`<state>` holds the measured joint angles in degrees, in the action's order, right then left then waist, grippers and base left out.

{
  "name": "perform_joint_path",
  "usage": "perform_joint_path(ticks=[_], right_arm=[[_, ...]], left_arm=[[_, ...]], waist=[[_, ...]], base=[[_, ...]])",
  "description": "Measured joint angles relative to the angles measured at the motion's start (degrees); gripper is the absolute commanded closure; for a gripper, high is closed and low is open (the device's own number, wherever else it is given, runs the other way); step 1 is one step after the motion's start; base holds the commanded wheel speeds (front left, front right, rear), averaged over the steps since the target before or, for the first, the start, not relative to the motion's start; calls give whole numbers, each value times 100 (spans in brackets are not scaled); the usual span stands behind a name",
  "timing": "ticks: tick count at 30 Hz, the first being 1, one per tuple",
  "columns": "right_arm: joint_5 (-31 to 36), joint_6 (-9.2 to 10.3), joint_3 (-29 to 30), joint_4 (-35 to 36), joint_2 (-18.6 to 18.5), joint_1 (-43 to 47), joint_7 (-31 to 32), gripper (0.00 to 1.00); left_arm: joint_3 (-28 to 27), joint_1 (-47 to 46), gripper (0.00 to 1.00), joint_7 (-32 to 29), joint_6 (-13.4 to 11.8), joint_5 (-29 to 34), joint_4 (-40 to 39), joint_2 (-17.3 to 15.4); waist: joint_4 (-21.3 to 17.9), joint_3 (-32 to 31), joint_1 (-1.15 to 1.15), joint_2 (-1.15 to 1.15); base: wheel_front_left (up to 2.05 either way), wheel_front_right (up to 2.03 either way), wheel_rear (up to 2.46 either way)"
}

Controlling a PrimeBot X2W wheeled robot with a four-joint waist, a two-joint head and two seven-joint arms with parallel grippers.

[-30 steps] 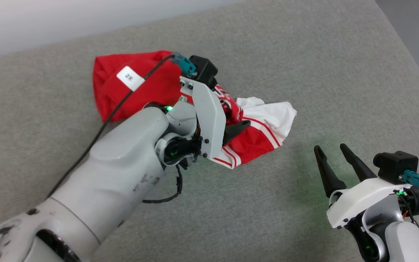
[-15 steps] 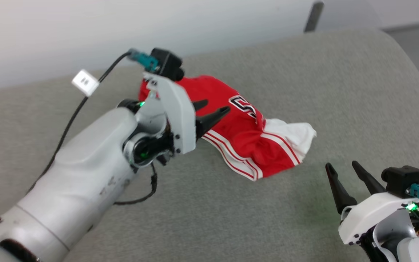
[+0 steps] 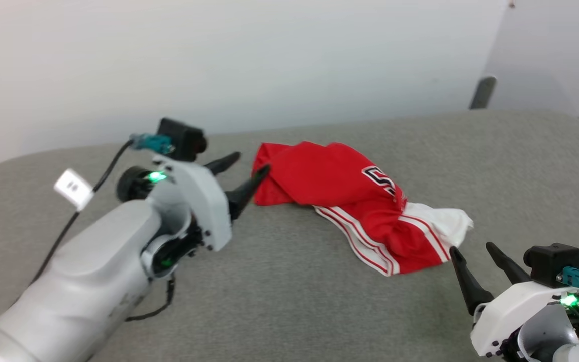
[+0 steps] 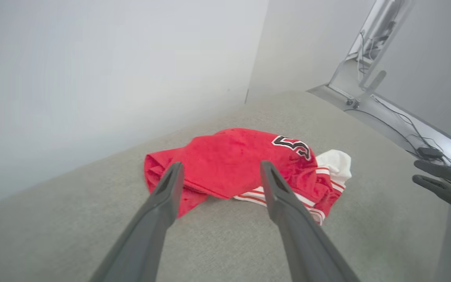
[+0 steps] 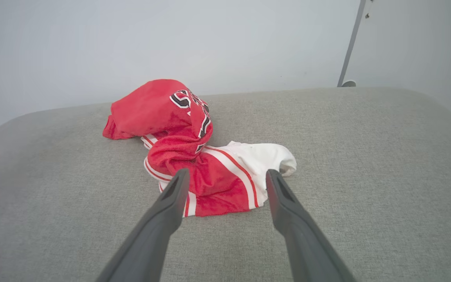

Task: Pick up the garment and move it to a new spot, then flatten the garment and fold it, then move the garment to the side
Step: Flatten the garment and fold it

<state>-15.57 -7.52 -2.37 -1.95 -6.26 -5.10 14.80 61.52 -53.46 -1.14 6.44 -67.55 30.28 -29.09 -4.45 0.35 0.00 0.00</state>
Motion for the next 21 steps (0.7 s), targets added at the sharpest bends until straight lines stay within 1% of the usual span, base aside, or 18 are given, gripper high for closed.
perform_joint_path(ticks=[2, 8, 10, 11, 15, 16, 18, 21], right_arm=[[1, 0, -31, -20, -70, 11, 101, 0], [2, 0, -76, -227, -291, -56, 386, 0], [30, 0, -63, -345, -366, -141, 549, 0], [43, 0, -65, -389, -414, -170, 605, 0], [44, 0, -1, -571, -538, -269, 868, 0], [43, 0, 26, -630, -564, -296, 937, 0], [62, 0, 47, -744, -624, -355, 1109, 0], [129, 0, 104, -926, -676, -449, 1338, 0]], left_arm=[[-56, 90, 0, 250, -108, 69, -34, -120], [-212, 487, 0, 1085, -644, 413, -328, -658], [-324, 714, 0, 1290, -793, 396, -478, -871], [-346, 813, 0, 1360, -915, 439, -563, -979], [-578, 1216, 0, 1551, -1239, 520, -974, -1234], [-660, 1330, 0, 1579, -1344, 553, -1061, -1298], [-883, 1562, 0, 1604, -1475, 610, -1221, -1437], [-1506, 1896, 0, 1619, -1694, 826, -1526, -1461]], waist=[[109, -57, 0, 0], [403, -144, 0, 0], [495, -150, 0, 0], [544, -150, 0, 0], [747, -138, 0, 0], [801, -132, 0, 0], [910, -115, 0, 0], [1071, -73, 0, 0]], base=[[0, 0, 0], [0, 0, 0], [0, 0, 0], [0, 0, 0], [0, 0, 0], [0, 0, 0], [0, 0, 0], [0, 0, 0]])
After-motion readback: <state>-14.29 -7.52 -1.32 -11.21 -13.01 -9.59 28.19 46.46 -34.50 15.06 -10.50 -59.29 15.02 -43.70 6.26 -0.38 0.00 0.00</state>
